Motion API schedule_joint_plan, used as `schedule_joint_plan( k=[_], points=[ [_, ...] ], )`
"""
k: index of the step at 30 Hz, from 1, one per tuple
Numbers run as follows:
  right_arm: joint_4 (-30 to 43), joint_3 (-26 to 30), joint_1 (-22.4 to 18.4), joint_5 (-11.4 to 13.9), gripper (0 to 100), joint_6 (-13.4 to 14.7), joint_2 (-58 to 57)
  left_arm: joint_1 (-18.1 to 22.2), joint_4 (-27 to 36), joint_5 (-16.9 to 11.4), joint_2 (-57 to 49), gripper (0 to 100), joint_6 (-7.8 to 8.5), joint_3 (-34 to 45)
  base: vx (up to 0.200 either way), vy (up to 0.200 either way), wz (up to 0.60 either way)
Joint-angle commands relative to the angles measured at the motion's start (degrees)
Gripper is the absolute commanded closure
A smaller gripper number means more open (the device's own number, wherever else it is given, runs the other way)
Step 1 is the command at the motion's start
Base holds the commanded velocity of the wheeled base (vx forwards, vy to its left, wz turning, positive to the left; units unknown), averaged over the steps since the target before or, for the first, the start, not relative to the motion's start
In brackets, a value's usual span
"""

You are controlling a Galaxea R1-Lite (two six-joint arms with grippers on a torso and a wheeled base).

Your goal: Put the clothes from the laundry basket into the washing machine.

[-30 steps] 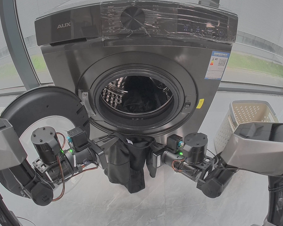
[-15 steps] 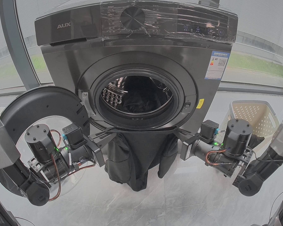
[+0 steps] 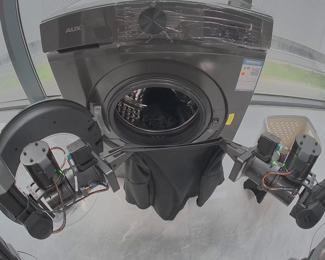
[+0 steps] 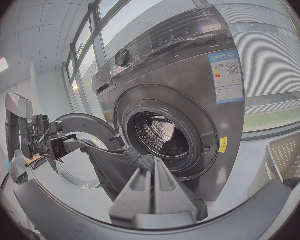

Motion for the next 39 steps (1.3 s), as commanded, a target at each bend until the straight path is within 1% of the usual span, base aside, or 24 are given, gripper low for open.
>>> schedule_joint_plan(
  k=[1,11,14,16,27,31,36,39],
  points=[
    [-0.17,-0.11,-0.28,0.05,100,-0.07,-0.85,-0.01,-0.01,0.12,-0.33,100,0.09,0.20,0.000,0.000,0.00],
    [-0.17,-0.20,-0.54,-0.13,100,-0.16,-0.59,0.43,-0.01,-0.15,-0.33,100,0.35,0.73,0.000,0.000,0.00],
    [-0.17,-0.29,-0.45,-1.45,100,-0.25,-0.59,0.43,-0.01,-0.15,-0.42,100,0.35,0.99,0.000,0.000,0.00],
    [-0.17,-0.29,-0.28,-1.89,100,-0.33,-0.59,0.43,-0.01,-0.15,-0.42,100,0.44,1.08,0.000,0.000,0.00],
    [-0.17,-0.64,-0.54,-1.89,100,-0.33,-0.85,0.34,-0.01,-0.15,-0.42,100,0.44,1.26,0.000,0.000,0.00],
    [-0.17,-2.05,-0.37,-2.06,100,-0.25,-0.41,0.34,-0.01,-0.15,-0.33,100,0.44,0.99,0.000,0.000,0.00],
    [-0.26,-2.66,-0.45,-3.21,100,-0.07,-0.23,0.61,-0.01,-0.15,-0.24,100,0.35,0.82,0.000,0.000,0.00],
    [-0.17,-3.54,-0.45,-3.38,100,0.11,-0.23,1.66,-0.10,-0.24,0.11,100,0.44,0.82,0.000,0.000,0.00]
  ],
)
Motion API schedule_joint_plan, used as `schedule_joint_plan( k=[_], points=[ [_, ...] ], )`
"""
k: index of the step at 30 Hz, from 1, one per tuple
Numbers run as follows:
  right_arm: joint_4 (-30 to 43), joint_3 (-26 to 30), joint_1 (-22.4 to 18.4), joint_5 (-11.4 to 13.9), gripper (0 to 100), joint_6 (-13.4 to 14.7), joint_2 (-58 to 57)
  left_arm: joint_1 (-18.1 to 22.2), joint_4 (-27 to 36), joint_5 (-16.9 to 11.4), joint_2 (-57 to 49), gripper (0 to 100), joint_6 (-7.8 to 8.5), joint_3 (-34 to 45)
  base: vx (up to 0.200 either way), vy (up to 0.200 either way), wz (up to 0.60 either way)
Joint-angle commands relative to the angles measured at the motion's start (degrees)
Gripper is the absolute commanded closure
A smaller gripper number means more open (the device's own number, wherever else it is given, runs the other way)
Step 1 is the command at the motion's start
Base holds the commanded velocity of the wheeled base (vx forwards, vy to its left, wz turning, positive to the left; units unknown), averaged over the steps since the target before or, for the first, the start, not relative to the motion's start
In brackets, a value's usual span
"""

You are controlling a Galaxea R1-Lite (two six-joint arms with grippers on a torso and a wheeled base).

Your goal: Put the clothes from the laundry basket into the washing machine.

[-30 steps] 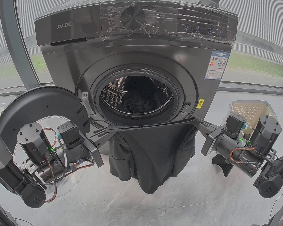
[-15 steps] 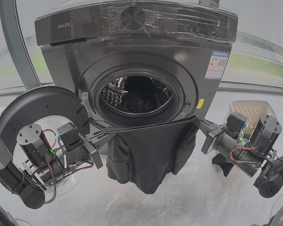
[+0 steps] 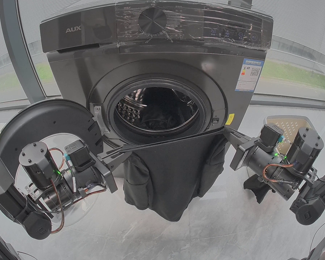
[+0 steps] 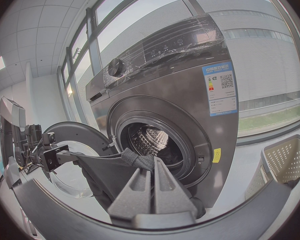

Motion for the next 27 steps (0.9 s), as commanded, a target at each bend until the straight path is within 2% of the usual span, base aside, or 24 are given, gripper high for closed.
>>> schedule_joint_plan(
  k=[1,6,13,24,27],
  points=[
    [0.01,-0.99,-0.08,-0.14,100,0.14,0.20,1.16,-0.08,-0.05,0.53,100,0.03,-0.05,0.000,0.000,0.00],
    [0.01,-1.95,-0.17,-1.11,100,0.32,0.03,2.65,-0.08,-0.14,0.35,100,0.03,-0.57,0.000,0.000,0.00],
    [-0.16,-4.33,-0.17,-1.20,100,0.41,-0.41,2.74,-0.08,0.56,-1.76,100,-0.32,-3.30,0.000,0.000,0.00],
    [-0.16,-4.85,-0.17,-1.28,100,0.41,-0.33,3.27,0.01,0.65,-3.96,100,-0.94,-6.90,0.000,0.000,0.00],
    [-0.16,-4.42,-0.25,-2.16,100,0.32,-0.50,3.27,-0.08,0.65,-3.78,100,-0.94,-7.69,0.000,0.000,0.00]
  ],
)
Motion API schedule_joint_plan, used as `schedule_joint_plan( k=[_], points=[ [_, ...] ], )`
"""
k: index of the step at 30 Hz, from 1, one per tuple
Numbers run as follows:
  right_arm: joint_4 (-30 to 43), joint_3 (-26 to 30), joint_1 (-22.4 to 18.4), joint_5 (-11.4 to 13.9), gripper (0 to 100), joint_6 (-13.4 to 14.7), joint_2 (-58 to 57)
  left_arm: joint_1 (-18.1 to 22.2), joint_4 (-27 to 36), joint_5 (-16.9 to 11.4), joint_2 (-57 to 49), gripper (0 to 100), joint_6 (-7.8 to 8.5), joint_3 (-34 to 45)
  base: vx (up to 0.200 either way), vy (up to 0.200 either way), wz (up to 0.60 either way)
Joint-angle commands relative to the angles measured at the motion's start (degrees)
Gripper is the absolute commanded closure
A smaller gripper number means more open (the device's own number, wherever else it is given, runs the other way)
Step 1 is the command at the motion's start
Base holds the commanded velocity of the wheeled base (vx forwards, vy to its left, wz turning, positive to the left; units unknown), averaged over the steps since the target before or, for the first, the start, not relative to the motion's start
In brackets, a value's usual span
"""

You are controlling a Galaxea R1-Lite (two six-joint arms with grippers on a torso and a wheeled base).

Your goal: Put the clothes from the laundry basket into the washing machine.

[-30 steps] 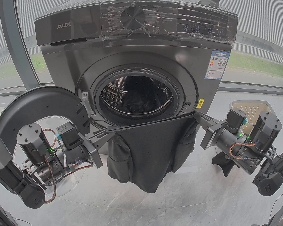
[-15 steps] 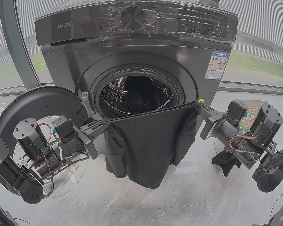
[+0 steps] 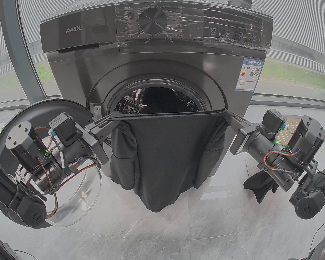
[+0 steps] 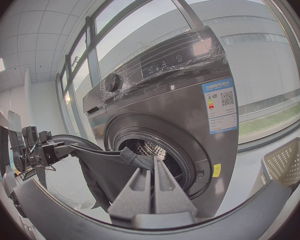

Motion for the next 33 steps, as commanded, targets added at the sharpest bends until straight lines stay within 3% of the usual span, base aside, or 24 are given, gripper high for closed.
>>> schedule_joint_plan(
  k=[1,17,33],
  points=[
    [0.09,0.79,-0.04,-0.65,100,-0.25,-0.26,-0.01,-0.05,0.12,-0.39,100,-0.04,-1.15,0.000,0.000,0.00],
    [0.09,1.05,-0.21,-0.65,100,-0.42,-0.79,0.25,0.04,1.17,-0.39,100,-1.00,-3.25,0.000,0.000,0.00],
    [0.09,0.88,0.93,-0.47,100,-0.42,-0.44,0.17,0.04,0.47,0.31,100,-0.65,-0.44,0.000,0.000,0.00]
  ],
)
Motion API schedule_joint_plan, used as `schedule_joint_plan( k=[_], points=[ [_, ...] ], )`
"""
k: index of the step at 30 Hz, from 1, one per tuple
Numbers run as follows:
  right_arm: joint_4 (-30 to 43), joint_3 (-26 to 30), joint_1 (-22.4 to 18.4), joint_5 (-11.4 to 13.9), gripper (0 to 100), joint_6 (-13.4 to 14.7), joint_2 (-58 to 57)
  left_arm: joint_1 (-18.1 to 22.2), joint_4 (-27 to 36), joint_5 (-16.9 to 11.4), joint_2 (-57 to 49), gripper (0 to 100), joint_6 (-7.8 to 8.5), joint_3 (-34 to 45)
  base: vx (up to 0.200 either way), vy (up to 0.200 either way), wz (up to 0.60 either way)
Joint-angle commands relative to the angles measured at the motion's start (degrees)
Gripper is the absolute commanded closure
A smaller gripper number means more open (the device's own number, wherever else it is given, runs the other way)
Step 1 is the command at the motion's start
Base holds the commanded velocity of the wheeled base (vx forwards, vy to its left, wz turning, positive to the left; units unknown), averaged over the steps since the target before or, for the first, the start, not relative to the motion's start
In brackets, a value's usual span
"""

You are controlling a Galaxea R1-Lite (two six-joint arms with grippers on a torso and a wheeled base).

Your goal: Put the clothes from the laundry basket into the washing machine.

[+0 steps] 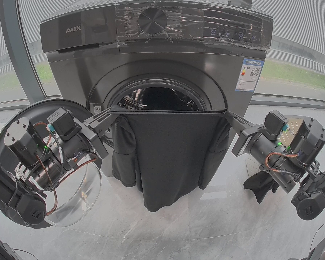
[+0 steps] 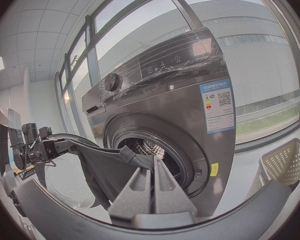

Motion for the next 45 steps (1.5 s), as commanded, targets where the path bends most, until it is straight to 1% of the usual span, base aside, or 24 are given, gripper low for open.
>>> schedule_joint_plan(
  k=[1,4,6,8,10,12,13,16,19,28,37,40,42,43,45],
  points=[
    [-0.10,-0.25,1.72,-0.01,100,-0.01,0.40,-0.18,0.05,-0.58,0.76,0,0.16,2.26,0.000,0.000,0.00],
    [0.07,-1.74,3.48,0.25,100,-0.01,1.27,-1.06,-0.04,-1.28,3.58,0,-0.10,4.89,0.000,0.000,0.00],
    [1.13,-4.73,3.66,0.69,100,0.08,2.59,-2.29,0.05,-1.28,6.21,0,-0.10,5.25,0.000,0.000,0.00],
    [1.30,-7.54,4.63,1.31,100,0.34,4.26,-3.43,-0.04,-0.84,9.55,0,0.43,5.16,0.000,0.000,0.00],
    [1.04,-8.16,6.56,2.45,100,0.69,5.67,-4.57,-0.04,-0.76,11.40,0,0.52,4.89,0.000,0.000,0.00],
    [1.13,-8.16,6.73,2.54,100,0.78,5.76,-4.66,-0.04,-0.76,11.57,0,0.52,4.89,0.000,0.000,0.00],
    [0.86,-8.33,7.79,3.06,100,1.40,6.72,-7.30,-0.04,-0.41,14.56,0,0.52,4.63,0.000,0.000,0.00],
    [1.04,-8.77,7.97,3.15,100,1.40,6.90,-8.44,-0.04,-0.41,16.41,0,0.60,4.46,0.000,0.000,0.00],
    [1.39,-10.53,7.79,2.98,100,1.40,7.08,-9.50,-0.04,-0.49,18.96,0,0.60,3.93,0.000,0.000,0.00],
    [1.65,-12.37,7.61,3.15,100,1.40,7.16,-9.58,-0.04,-0.41,25.02,0,0.69,-0.55,0.000,0.000,0.00],
    [1.83,-13.78,8.84,3.15,100,1.22,7.34,-9.06,-0.04,-0.23,29.68,0,0.69,-4.51,0.000,0.000,0.00],
    [1.83,-13.78,9.90,3.15,100,1.31,7.34,-8.71,-0.13,1.18,31.53,0,0.69,-7.67,0.000,0.000,0.00],
    [1.83,-13.69,10.34,3.06,100,1.31,7.34,-8.53,-0.13,3.20,32.84,0,0.52,-10.40,0.000,0.000,0.00],
    [1.74,-13.69,10.43,3.06,100,1.31,7.34,-8.53,-0.13,3.37,32.93,0,0.52,-10.75,0.000,0.000,0.00],
    [1.74,-13.43,11.04,3.06,100,1.31,7.25,-7.83,-0.13,4.60,33.64,0,0.34,-13.21,0.000,0.000,0.00]
  ],
)
